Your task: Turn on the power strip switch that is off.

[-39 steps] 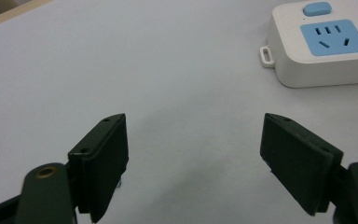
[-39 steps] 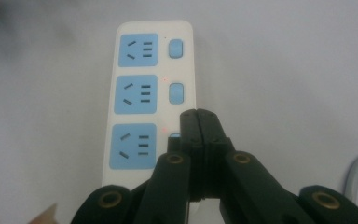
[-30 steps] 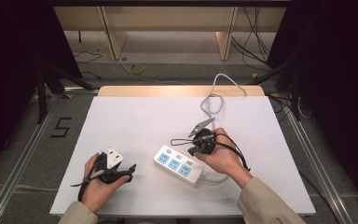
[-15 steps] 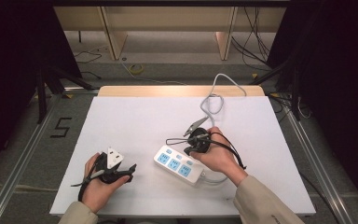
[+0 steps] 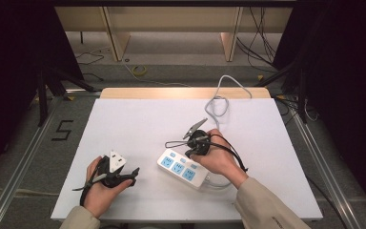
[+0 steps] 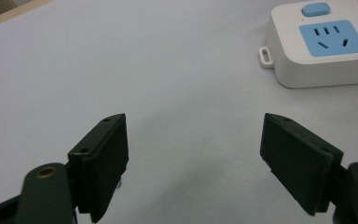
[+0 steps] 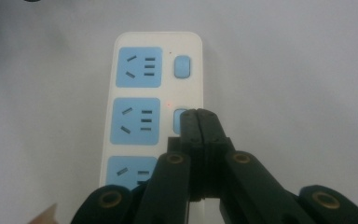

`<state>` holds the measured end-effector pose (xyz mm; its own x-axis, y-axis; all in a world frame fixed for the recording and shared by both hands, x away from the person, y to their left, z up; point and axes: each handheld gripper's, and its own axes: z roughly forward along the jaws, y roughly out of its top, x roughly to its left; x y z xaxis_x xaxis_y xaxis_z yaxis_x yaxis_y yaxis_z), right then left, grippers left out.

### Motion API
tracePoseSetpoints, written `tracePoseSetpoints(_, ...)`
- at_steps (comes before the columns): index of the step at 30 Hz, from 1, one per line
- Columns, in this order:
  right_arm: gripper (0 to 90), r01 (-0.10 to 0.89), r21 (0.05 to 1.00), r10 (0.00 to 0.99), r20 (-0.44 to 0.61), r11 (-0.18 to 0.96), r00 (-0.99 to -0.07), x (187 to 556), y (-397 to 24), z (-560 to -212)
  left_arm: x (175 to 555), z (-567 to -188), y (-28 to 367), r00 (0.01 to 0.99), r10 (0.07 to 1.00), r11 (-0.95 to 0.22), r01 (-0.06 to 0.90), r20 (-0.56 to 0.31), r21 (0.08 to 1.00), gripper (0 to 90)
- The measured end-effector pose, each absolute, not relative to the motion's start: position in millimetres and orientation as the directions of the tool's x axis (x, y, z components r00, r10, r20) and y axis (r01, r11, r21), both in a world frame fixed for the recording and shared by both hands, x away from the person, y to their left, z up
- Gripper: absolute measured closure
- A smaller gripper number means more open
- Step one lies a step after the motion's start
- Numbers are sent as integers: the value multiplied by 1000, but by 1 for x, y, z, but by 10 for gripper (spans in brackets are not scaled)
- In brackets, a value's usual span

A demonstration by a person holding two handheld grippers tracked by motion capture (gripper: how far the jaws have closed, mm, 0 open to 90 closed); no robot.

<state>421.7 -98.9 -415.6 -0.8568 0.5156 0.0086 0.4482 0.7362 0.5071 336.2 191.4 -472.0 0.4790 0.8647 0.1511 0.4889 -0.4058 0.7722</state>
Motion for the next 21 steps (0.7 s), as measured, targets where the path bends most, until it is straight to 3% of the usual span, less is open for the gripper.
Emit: tracePoseSetpoints(21, 900, 437, 494, 505, -5, 752, -863, 431, -86, -416, 336, -472, 191, 480, 864, -406, 489, 150, 772, 233)
